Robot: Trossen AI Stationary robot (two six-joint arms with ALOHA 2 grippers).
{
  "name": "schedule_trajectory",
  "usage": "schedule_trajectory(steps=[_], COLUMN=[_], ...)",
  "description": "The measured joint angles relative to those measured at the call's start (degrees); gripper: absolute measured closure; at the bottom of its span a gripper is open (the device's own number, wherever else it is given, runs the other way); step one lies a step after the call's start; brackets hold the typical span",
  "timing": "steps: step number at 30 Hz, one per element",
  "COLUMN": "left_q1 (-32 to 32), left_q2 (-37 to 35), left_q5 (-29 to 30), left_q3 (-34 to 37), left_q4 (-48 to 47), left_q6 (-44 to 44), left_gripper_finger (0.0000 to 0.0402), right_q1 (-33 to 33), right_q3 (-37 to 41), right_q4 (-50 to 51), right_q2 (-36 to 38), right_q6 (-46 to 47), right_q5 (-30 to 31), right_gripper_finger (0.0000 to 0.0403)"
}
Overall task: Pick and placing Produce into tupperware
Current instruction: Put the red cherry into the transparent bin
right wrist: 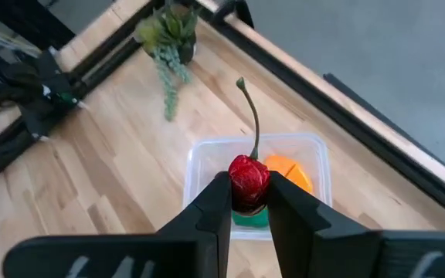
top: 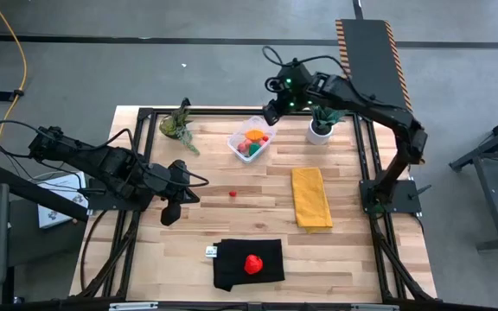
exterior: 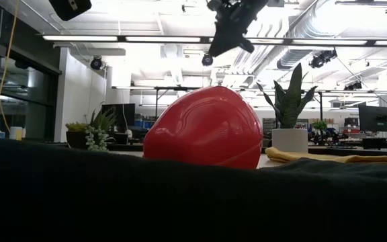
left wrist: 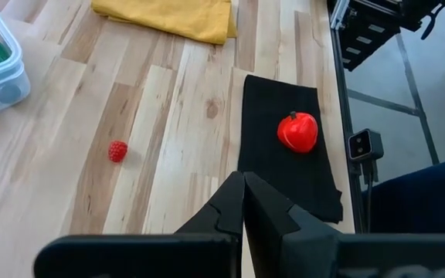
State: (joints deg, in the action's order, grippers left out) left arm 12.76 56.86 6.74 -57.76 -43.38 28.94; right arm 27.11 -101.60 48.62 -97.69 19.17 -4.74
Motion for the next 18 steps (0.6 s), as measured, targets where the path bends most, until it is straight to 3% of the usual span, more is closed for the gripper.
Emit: schedule_trajectory(steps=[9,18], left_q1=[0.0,0.0], left_q2=[0.02,0.0], left_q5=[0.04,4.22], left_q3=[0.0,0.0], left_q4=[-0.03,0.0], left_q6=[0.29,0.4], left_gripper_finger=[0.0401,0.0401], right_q1=[0.02,0.62], right_q3=[-0.02,-0.02], right_q4=[3.0,2.73], right_q2=[-5.68,-10.71], right_q6=[-2.59,-4.13], right_q5=[-1.75,-2.48], right_gripper_finger=[0.0345,0.0345])
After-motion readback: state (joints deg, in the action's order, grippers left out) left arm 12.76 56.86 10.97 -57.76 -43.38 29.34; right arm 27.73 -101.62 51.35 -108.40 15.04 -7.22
